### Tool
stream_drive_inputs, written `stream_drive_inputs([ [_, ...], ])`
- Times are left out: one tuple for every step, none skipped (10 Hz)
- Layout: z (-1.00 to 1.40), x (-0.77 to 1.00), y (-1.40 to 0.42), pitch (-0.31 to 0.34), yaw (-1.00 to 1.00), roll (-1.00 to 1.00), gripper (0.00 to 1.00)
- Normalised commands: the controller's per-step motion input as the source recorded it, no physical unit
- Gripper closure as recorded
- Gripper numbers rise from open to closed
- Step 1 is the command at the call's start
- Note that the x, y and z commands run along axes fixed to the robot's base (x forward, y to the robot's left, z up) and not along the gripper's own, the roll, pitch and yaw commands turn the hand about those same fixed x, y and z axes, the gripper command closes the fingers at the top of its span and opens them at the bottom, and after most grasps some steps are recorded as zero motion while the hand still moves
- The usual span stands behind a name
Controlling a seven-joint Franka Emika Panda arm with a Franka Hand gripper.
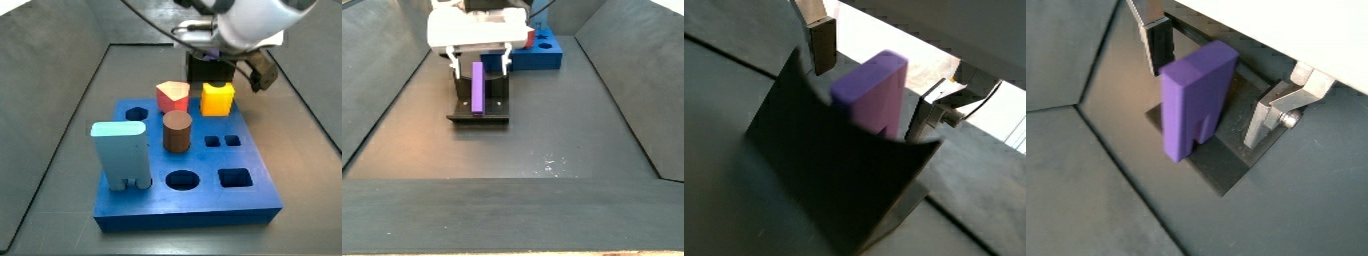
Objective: Pick up the double-square object. Move up. Rotate the double-square object. Place the double-square object on the fixture. Regrasp the double-square object. Move to above the board. Insert the double-square object.
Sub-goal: Regrasp the double-square object, then move to above the board.
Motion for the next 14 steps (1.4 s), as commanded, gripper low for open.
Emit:
stream_drive_inputs([
  [-0.35,0.08,0.0,0.009,0.03,0.06,0.0],
  [-0.21,0.06,-0.01,0.016,0.05,0.05,0.0],
  [-0.17,0.02,-0.02,0.01,0.03,0.06,0.0],
  [-0.17,0.02,-0.02,0.008,0.03,0.06,0.0],
  [-0.17,0.02,-0.02,0.008,0.03,0.06,0.0],
  [0.0,0.0,0.0,0.0,0.0,0.0,1.0],
  [1.0,0.23,0.17,-0.086,-0.1,0.22,1.0],
  [1.0,0.23,0.17,-0.081,-0.11,0.21,1.0],
  [1.0,0.22,0.16,-0.028,-0.13,0.16,1.0],
  [1.0,0.21,0.15,0.003,-0.13,0.12,1.0],
  [1.0,0.21,0.15,0.044,-0.12,0.08,1.0],
  [1.0,0.21,0.15,0.075,-0.1,0.06,1.0],
  [1.0,0.2,0.15,0.094,-0.08,0.05,1.0],
  [1.0,0.19,0.14,0.146,-0.04,0.03,1.0],
])
